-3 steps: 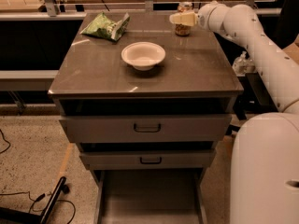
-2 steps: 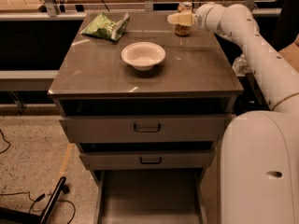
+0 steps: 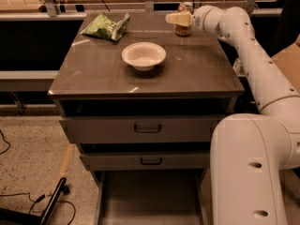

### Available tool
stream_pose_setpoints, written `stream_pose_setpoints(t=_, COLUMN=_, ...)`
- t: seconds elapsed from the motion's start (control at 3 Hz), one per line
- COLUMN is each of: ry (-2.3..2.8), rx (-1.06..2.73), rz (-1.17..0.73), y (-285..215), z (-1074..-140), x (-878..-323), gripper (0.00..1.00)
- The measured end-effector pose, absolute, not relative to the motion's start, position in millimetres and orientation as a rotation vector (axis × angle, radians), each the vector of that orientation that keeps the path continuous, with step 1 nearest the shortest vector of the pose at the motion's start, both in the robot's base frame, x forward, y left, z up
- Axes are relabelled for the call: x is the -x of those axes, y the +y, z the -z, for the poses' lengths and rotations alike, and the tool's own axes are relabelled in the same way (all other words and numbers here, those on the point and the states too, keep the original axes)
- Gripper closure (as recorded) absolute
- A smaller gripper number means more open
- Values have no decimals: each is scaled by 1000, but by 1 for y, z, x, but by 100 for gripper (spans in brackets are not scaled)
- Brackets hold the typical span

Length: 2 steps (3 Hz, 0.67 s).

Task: Place orange can into bottom drawer

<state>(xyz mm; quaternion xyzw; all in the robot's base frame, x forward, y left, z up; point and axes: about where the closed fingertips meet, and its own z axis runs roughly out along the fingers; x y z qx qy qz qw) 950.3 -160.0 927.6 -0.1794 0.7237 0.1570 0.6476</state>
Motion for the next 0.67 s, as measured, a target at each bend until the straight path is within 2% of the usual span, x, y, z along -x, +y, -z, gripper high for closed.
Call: stream_pose_setpoints(t=0.67, ry=1614, rx=352, rz=-499, y=-149, z=-913, x=-962, gripper=0)
